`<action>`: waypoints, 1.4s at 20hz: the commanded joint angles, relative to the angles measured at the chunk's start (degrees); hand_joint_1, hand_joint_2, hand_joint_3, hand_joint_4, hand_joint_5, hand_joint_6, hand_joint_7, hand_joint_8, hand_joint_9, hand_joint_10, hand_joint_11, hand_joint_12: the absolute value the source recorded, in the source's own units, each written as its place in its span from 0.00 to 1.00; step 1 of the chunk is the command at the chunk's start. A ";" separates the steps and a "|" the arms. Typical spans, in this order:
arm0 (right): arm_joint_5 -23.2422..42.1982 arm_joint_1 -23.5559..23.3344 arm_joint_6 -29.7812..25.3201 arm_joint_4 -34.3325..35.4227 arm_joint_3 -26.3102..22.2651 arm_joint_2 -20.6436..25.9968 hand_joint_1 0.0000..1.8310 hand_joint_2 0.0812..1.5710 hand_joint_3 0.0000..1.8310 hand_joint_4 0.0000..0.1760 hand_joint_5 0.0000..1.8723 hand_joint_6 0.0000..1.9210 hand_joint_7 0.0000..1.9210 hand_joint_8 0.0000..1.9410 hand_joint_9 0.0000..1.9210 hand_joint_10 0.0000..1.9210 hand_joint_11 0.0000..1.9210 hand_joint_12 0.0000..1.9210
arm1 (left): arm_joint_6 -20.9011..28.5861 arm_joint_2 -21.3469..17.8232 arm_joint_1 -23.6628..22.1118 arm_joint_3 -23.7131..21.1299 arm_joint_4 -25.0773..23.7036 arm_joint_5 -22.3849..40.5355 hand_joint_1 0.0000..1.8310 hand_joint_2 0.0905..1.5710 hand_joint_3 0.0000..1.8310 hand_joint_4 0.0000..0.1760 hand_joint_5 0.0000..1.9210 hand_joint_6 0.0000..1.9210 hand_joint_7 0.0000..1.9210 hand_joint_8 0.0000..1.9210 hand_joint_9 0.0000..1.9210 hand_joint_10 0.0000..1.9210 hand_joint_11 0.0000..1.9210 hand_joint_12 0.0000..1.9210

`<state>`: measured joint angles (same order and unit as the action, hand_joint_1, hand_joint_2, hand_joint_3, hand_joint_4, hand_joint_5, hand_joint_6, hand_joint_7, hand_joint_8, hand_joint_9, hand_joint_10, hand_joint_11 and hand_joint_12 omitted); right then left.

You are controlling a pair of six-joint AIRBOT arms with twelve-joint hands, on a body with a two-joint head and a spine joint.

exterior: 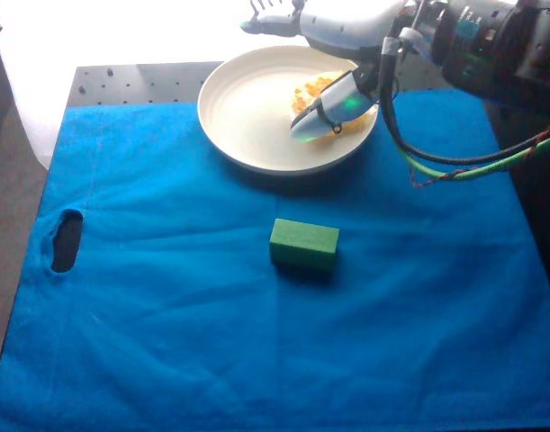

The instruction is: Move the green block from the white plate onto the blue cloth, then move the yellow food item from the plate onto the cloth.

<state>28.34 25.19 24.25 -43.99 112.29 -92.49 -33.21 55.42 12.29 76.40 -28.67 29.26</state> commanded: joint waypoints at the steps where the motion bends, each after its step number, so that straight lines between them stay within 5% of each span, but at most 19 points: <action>1: 3.97 -0.15 0.15 2.09 0.52 0.08 0.33 0.48 0.00 0.11 0.12 0.00 0.25 0.00 0.29 0.00 0.06 0.73 | 0.11 -0.29 -1.25 -0.15 1.87 5.91 0.32 0.53 0.00 0.73 0.06 0.00 0.01 0.00 0.02 0.00 0.00 0.23; 4: 3.48 0.60 0.15 1.37 0.55 0.10 0.32 0.47 0.00 0.10 0.11 0.00 0.23 0.00 0.27 0.00 0.04 0.68 | 0.11 -0.29 -1.31 -0.20 1.87 5.75 0.33 0.52 0.00 0.72 0.07 0.00 0.02 0.00 0.02 0.00 0.00 0.24; 10: 2.48 0.66 0.15 -3.04 0.67 0.21 0.32 0.48 0.00 0.24 0.12 0.00 0.27 0.00 0.29 0.00 0.07 0.68 | 0.11 -0.28 -1.30 -0.36 1.87 5.39 0.34 0.53 0.00 0.65 0.05 0.00 0.03 0.00 0.01 0.00 0.00 0.22; 11: 2.17 0.72 0.15 -3.79 0.79 0.21 0.32 0.49 0.00 0.17 0.13 0.00 0.29 0.00 0.31 0.00 0.10 0.67 | 0.11 -0.28 -1.30 -0.40 1.87 5.40 0.33 0.52 0.00 0.65 0.05 0.00 0.03 0.00 0.01 0.00 0.00 0.23; 18: 1.08 0.74 0.15 -5.77 2.20 0.18 0.31 0.50 0.00 0.13 0.13 0.00 0.27 0.00 0.34 0.00 0.20 0.66 | 0.10 -0.27 -1.25 -0.56 1.84 5.25 0.32 0.54 0.00 0.50 0.05 0.00 0.05 0.00 0.04 0.00 0.00 0.30; 20: 0.81 0.78 0.15 -5.83 2.37 0.33 0.32 0.49 0.00 0.00 0.16 0.00 0.33 0.01 0.41 0.03 0.20 0.73 | 0.10 -0.27 -1.20 -0.56 1.85 5.21 0.32 0.54 0.00 0.51 0.05 0.00 0.05 0.00 0.04 0.00 0.00 0.26; 28: -2.12 0.98 0.15 -5.80 3.78 0.36 0.41 0.52 0.00 0.00 0.23 0.00 0.45 0.01 0.43 0.04 0.15 0.80 | 0.11 -0.27 -1.19 -0.67 1.86 5.39 0.31 0.53 0.00 0.45 0.05 0.00 0.05 0.00 0.04 0.00 0.00 0.28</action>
<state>24.29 26.63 23.83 -50.81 115.74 -92.25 -33.21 55.42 12.01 75.85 -28.67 28.75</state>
